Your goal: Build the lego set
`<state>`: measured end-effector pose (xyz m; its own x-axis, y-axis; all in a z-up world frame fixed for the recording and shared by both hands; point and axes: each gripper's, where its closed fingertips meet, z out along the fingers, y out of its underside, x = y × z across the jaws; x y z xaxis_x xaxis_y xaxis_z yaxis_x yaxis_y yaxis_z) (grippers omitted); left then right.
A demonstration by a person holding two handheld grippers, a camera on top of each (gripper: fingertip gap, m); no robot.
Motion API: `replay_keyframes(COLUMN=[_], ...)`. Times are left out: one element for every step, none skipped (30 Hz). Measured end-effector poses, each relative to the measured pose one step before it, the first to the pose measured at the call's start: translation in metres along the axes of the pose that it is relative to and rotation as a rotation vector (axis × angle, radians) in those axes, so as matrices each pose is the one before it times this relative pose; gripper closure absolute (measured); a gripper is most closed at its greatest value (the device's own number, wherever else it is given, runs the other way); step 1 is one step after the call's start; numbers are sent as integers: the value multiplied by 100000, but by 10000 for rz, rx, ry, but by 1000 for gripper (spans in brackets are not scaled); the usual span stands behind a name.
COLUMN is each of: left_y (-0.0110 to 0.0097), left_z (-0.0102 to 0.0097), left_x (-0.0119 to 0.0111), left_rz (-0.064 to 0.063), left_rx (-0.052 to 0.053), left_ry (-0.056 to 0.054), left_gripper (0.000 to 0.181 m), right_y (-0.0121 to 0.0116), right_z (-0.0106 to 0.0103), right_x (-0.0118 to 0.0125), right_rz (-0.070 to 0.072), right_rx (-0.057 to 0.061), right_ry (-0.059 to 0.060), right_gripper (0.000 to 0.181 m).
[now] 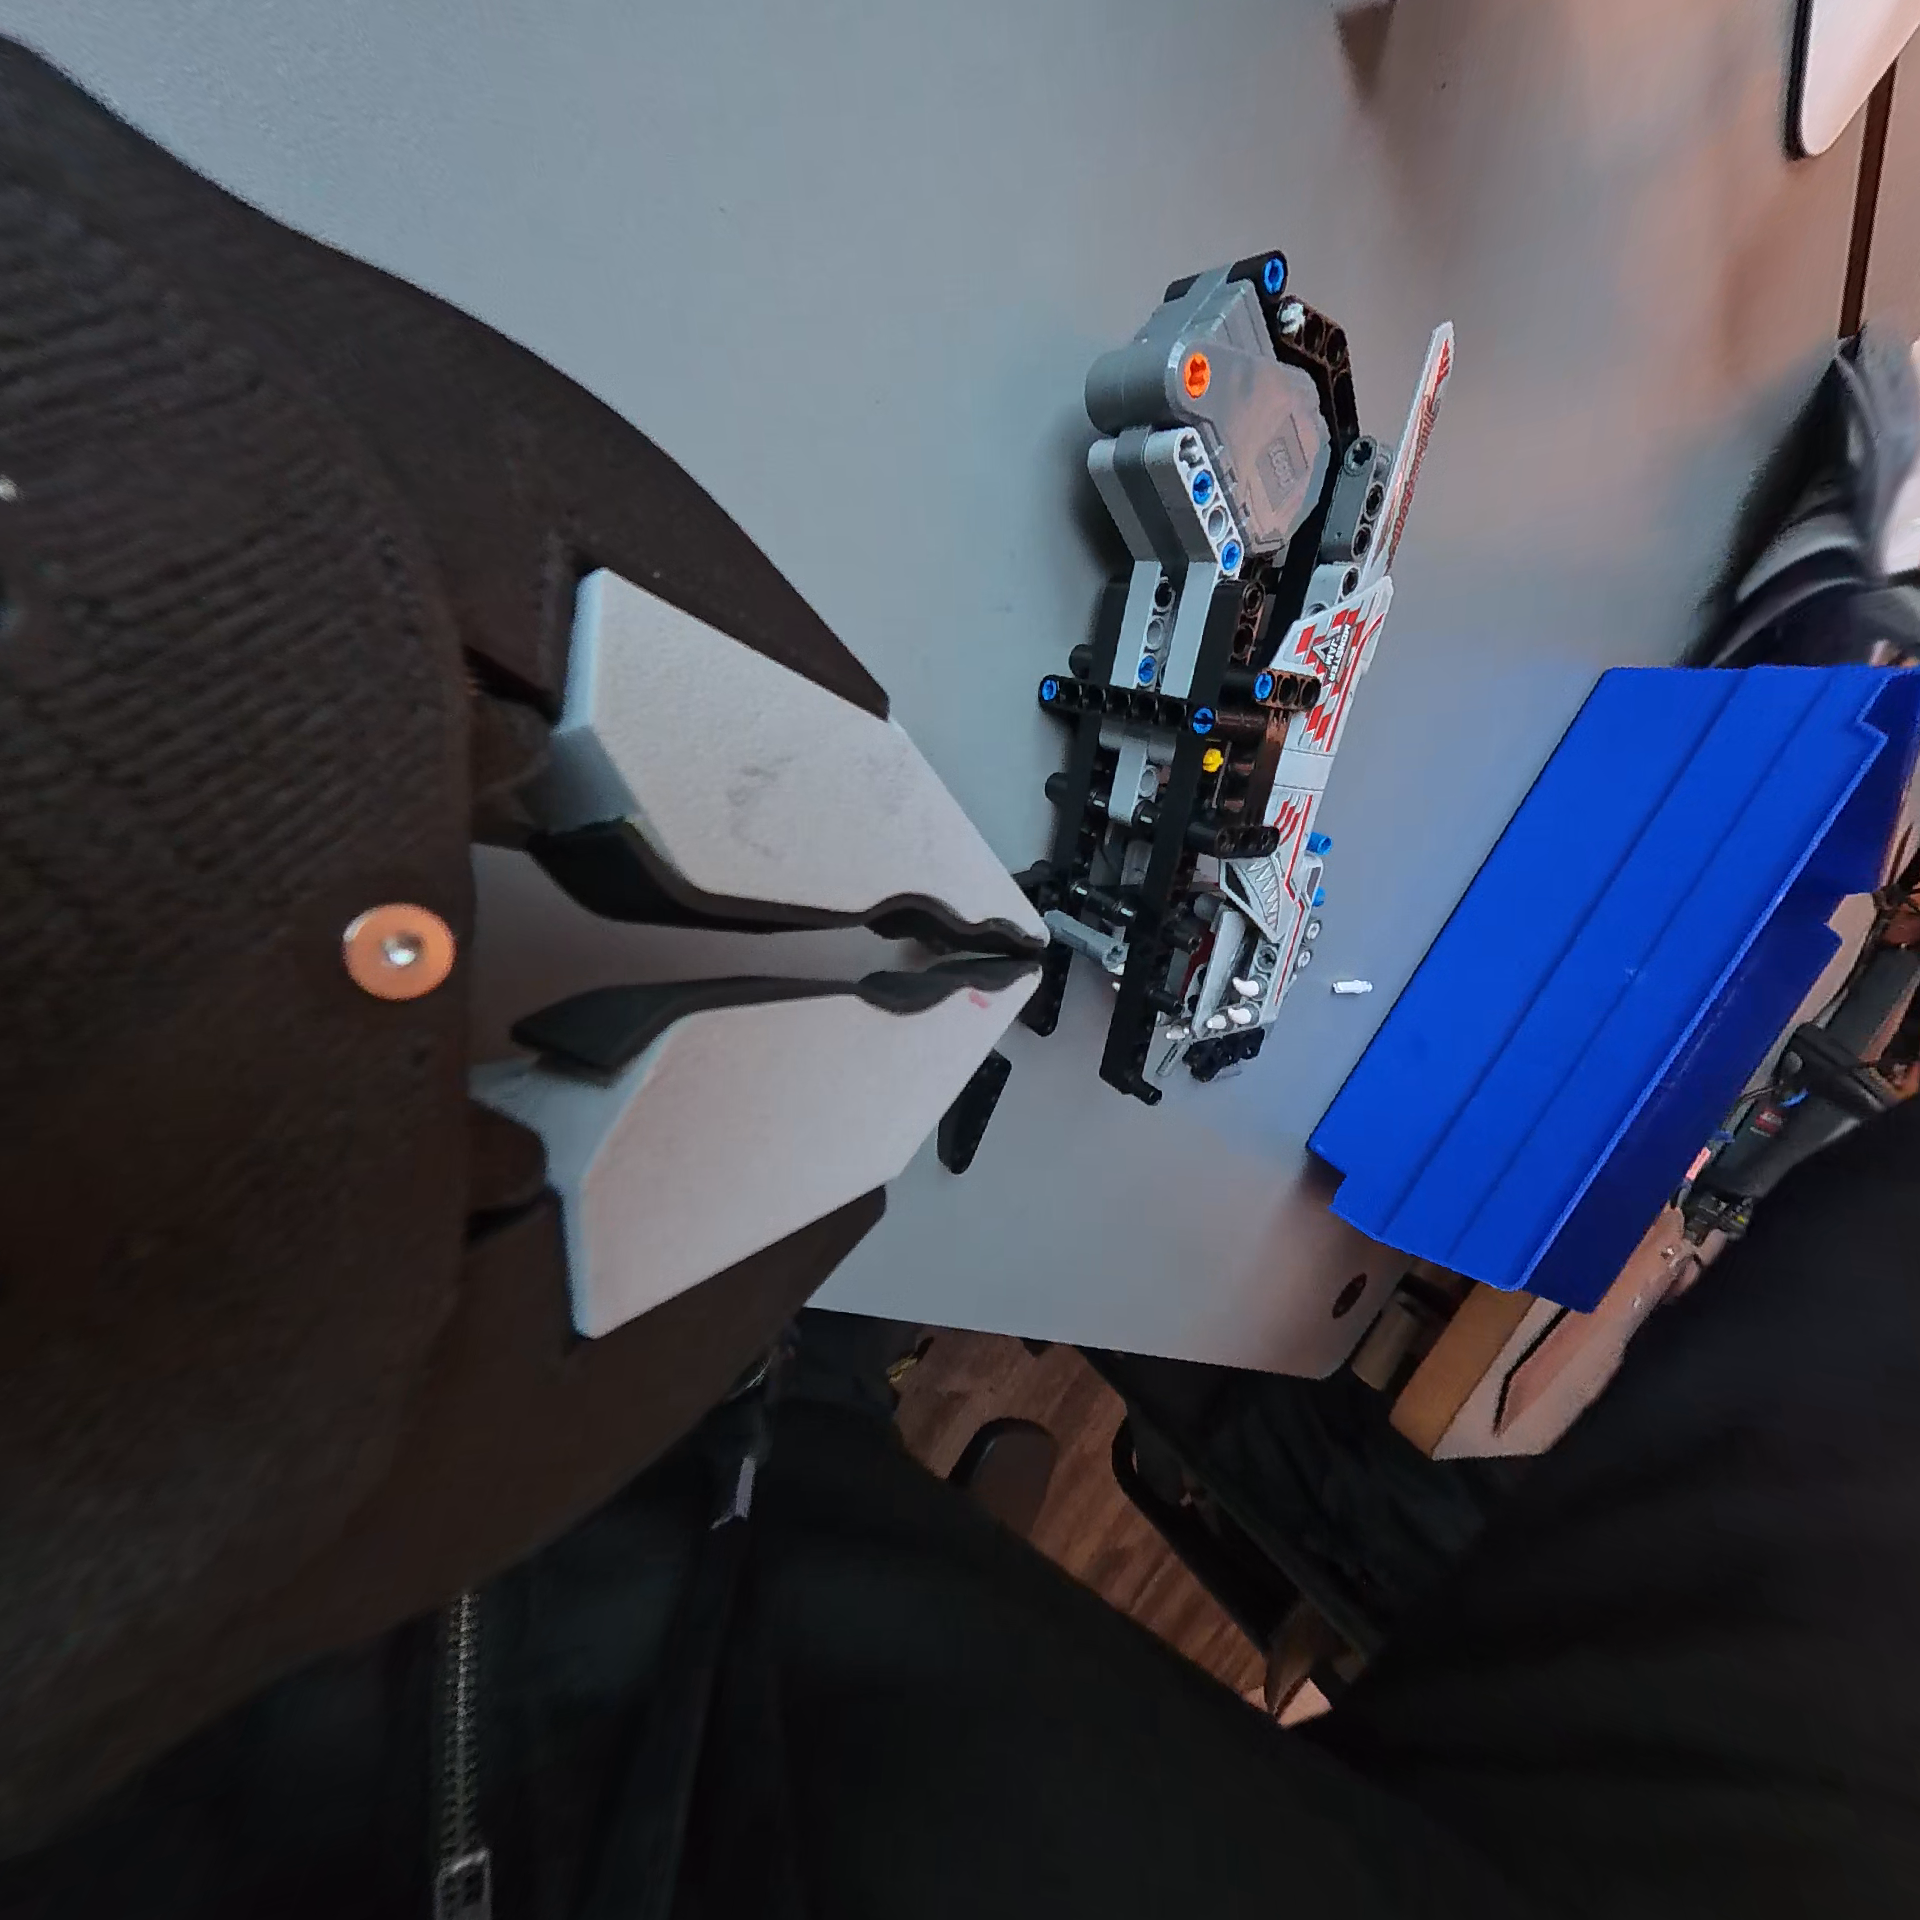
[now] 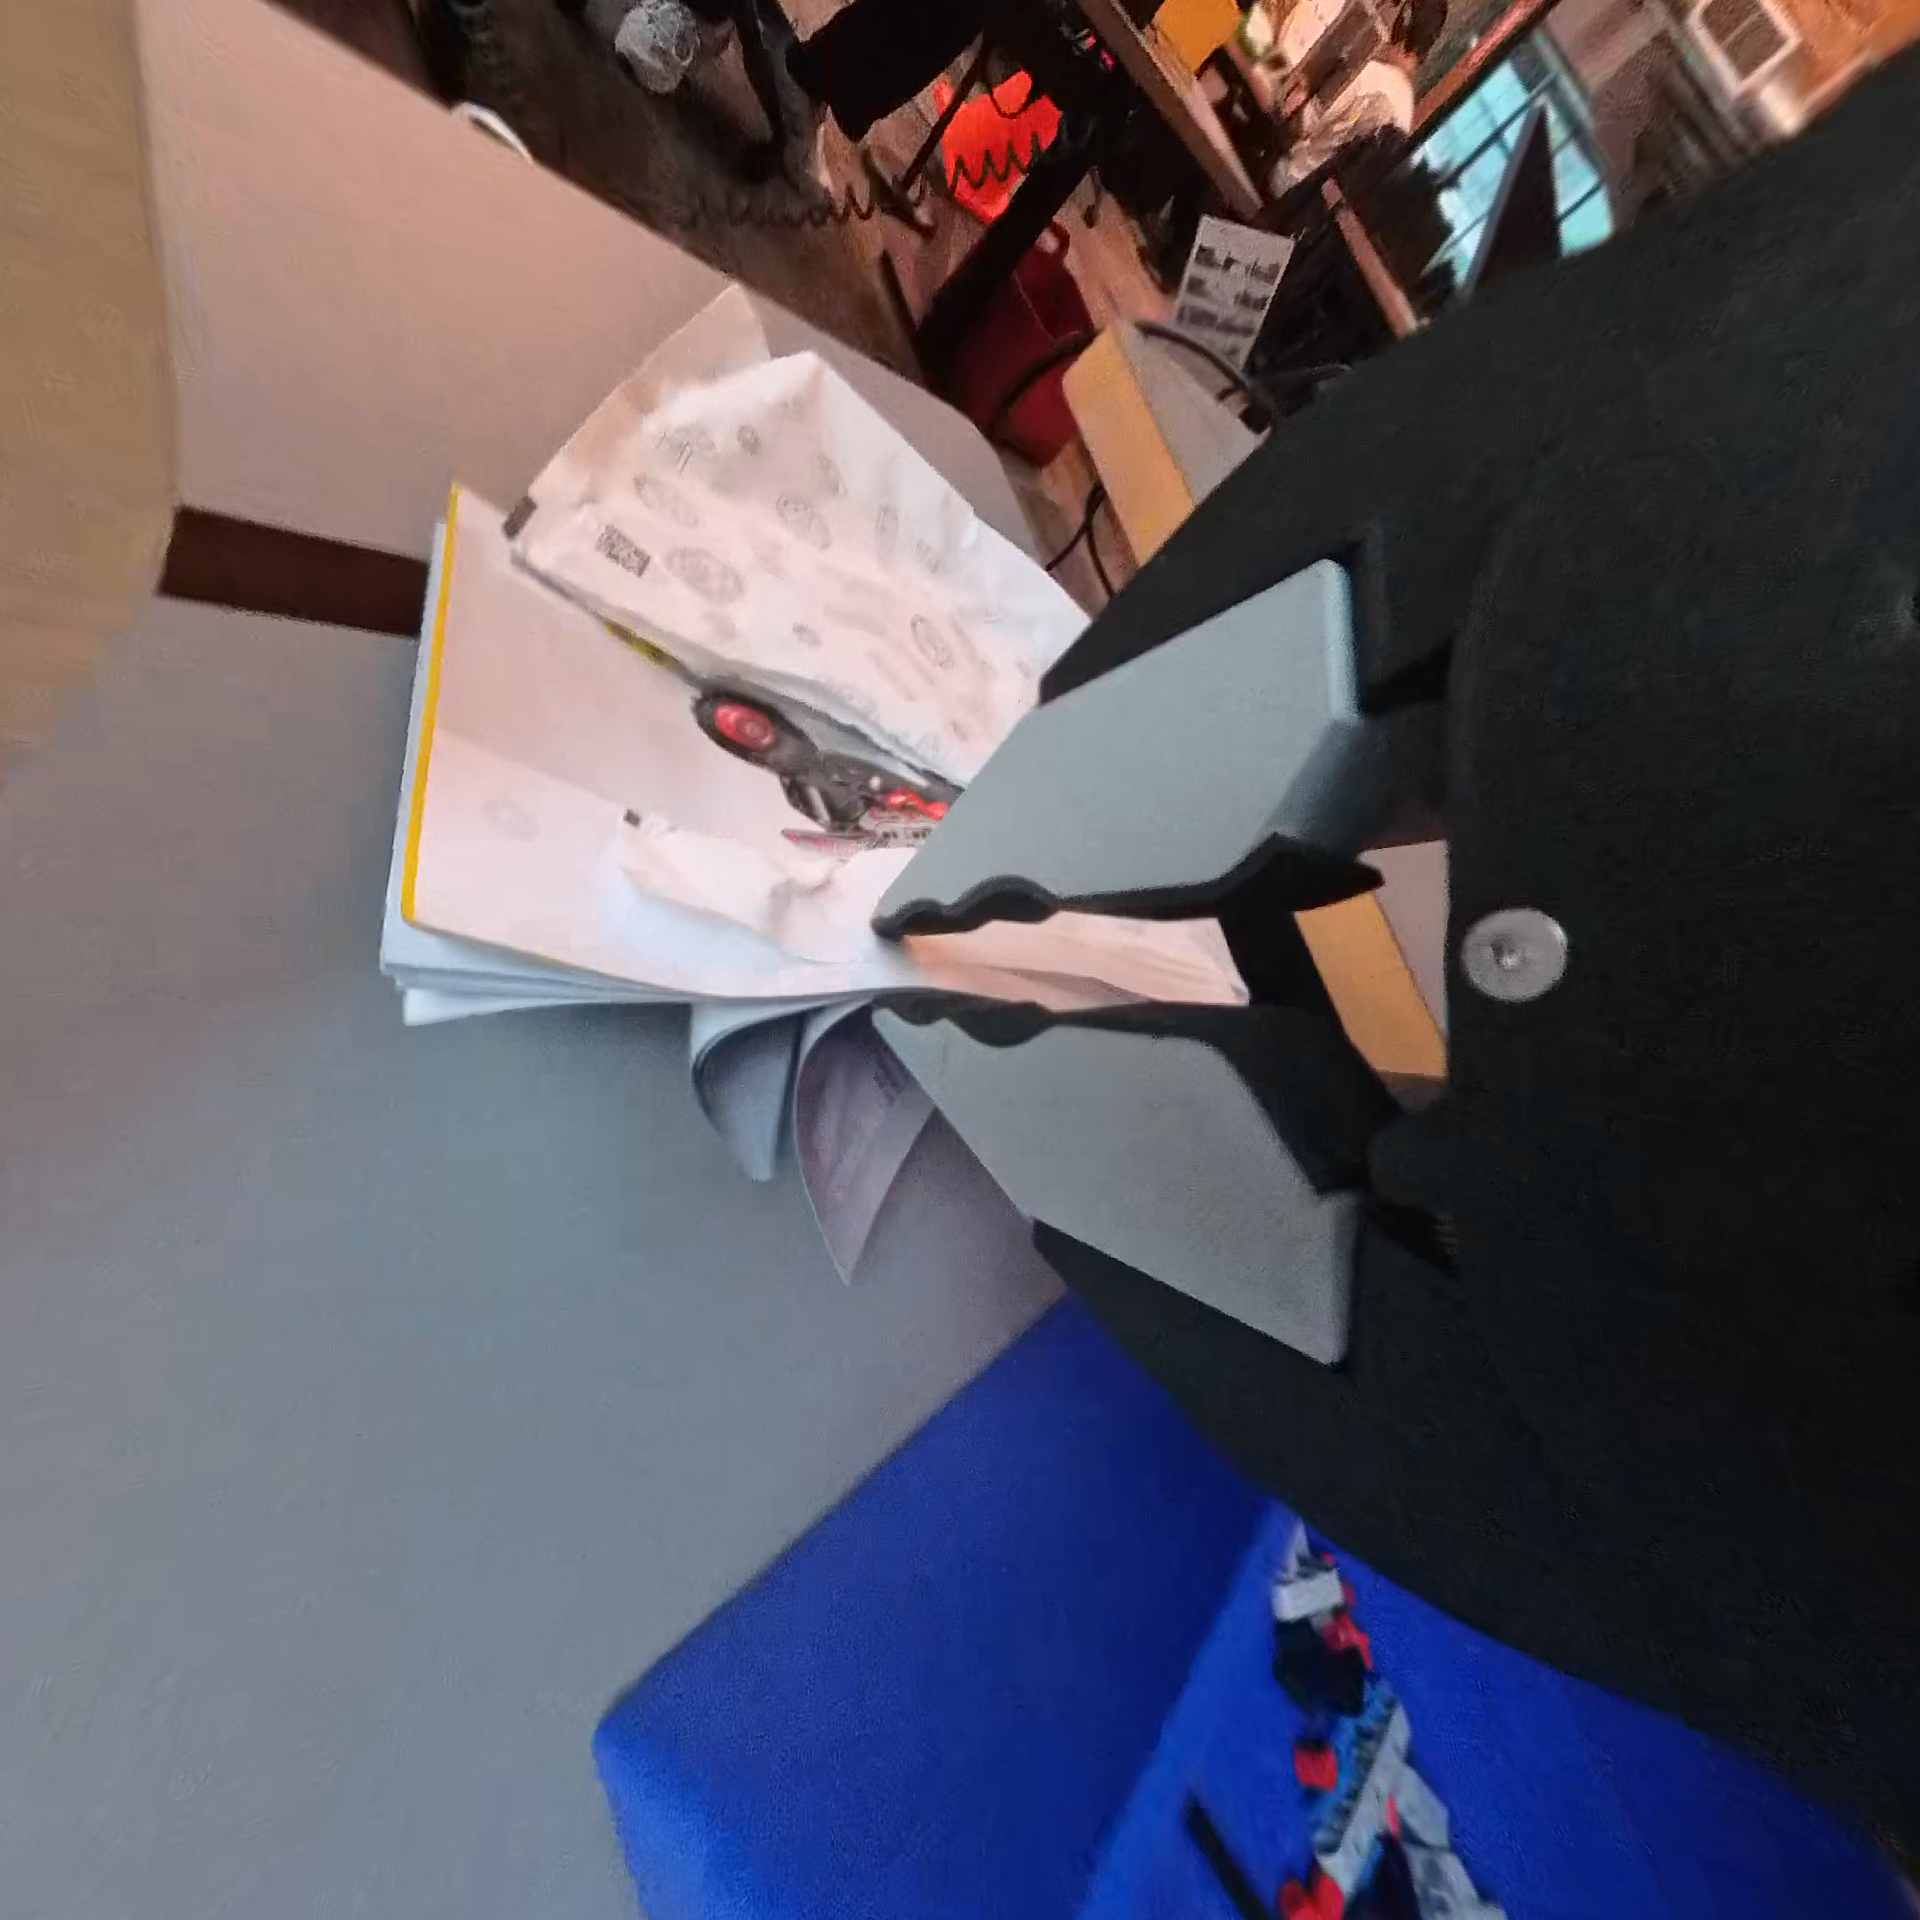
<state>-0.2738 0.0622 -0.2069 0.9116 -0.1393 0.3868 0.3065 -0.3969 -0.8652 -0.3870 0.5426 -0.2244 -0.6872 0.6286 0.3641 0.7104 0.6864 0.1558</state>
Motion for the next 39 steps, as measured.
replay_keyframes(left_y=[-3, 2, 8, 40, 39, 29, 7, 0, -10, -7, 2, 14, 22, 25, 41, 67, 82, 92, 77, 60, 50, 47, 12, -23, -54, -102, -121, -120, -95, -27, 35, 19, -42, -133, -256, -342, -323, -279, -243], left_z=[1, -2, 19, 41, 26, 25, 17, 7, -10, -2, 10, 17, 22, 28, 42, 66, 83, 77, 81, 54, 43, 45, 15, -14, -54, -78, -105, -101, -81, -25, 56, 117, 159, 167, 145, 123, 100, 88, 75], left_x=[-2, -8, -22, -5, -6, 5, 4, -1, -7, -1, -22, -15, -21, -27, -38, -33, -18, -15, -14, -19, 2, 29, 40, 43, 19, -54, -19, 72, 81, 10, 34, 142, 315, 420, 434, 380, 322, 270, 226], left_rz=[-16, -13, -20, -19, -10, -1, -4, -5, -5, -20, -25, -14, -1, 7, 15, 21, 25, 27, 29, 36, 40, 33, 20, 11, -4, -33, -26, 14, 25, 10, 46, 112, 159, 191, 222, 239, 221, 157, 86], left_rx=[4, 0, -17, -29, -32, -24, -14, -3, 6, 5, -4, -15, -16, -23, -36, -53, -71, -79, -64, -46, -42, -38, -13, 13, 46, 83, 92, 98, 76, 21, -46, -67, -69, -65, -35, 4, 3, -14, -10], left_ry=[6, 3, 0, 7, 8, 3, 4, -2, 5, 11, 5, -6, -16, -32, -47, -47, -39, -36, -42, -48, -35, -3, 11, 22, 19, -18, 3, 51, 45, -4, -19, -3, 18, 19, -5, -51, -49, -26, 3], left_gripper=[181, 181, 181, 181, 181, 181, 181, 181, 181, 181, 181, 181, 181, 181, 181, 181, 181, 181, 181, 181, 181, 181, 181, 181, 181, 181, 181, 181, 181, 181, 181, 181, 179, 178, 176, 173, 172, 171, 170], right_y=[84, 93, 26, 9, 36, 20, 30, 53, 95, 119, 126, 114, 42, -84, -227, -333, -436, -552, -558, -408, -257, -241, -259, -241, -204, -262, -362, -384, -273, -146, -143, -133, -34, 50, 97, 129, 143, 63, -16], right_z=[-1090, -1158, -1125, -1020, -898, -808, -732, -675, -612, -546, -546, -569, -612, -623, -642, -629, -626, -623, -604, -498, -384, -338, -330, -325, -321, -362, -403, -387, -291, -216, -199, -170, -139, -110, -88, -54, -50, -42, -47], right_x=[814, 1045, 878, 634, 483, 356, 187, 109, 118, 40, -38, 9, 27, 10, 119, 206, 71, -91, -119, -195, -401, -568, -709, -845, -914, -885, -857, -853, -787, -663, -636, -754, -893, -1002, -1051, -874, -695, -709, -583], right_rz=[406, 449, 523, 627, 661, 613, 545, 492, 467, 464, 418, 348, 353, 404, 421, 429, 447, 387, 313, 353, 406, 321, 190, 185, 233, 172, 102, 189, 293, 278, 199, 121, 80, 32, -95, -225, -236, -125, 20], right_rx=[408, 423, 479, 486, 480, 485, 478, 446, 417, 395, 367, 334, 310, 329, 365, 378, 383, 419, 394, 279, 194, 189, 205, 166, 112, 142, 215, 231, 167, 99, 130, 152, 92, 47, 28, -12, -26, 37, 103], right_ry=[345, 452, 301, 103, 42, 33, -11, -5, 24, -35, -70, -24, -34, -77, -20, 25, -61, -111, -64, -104, -222, -273, -302, -364, -394, -342, -284, -292, -291, -222, -173, -195, -221, -220, -177, -38, 35, -66, -60], right_gripper=[176, 179, 181, 181, 181, 181, 181, 181, 181, 181, 181, 181, 181, 181, 181, 181, 181, 181, 181, 181, 181, 181, 181, 181, 181, 181, 181, 181, 181, 181, 181, 181, 181, 181, 181, 181, 181, 181, 181])
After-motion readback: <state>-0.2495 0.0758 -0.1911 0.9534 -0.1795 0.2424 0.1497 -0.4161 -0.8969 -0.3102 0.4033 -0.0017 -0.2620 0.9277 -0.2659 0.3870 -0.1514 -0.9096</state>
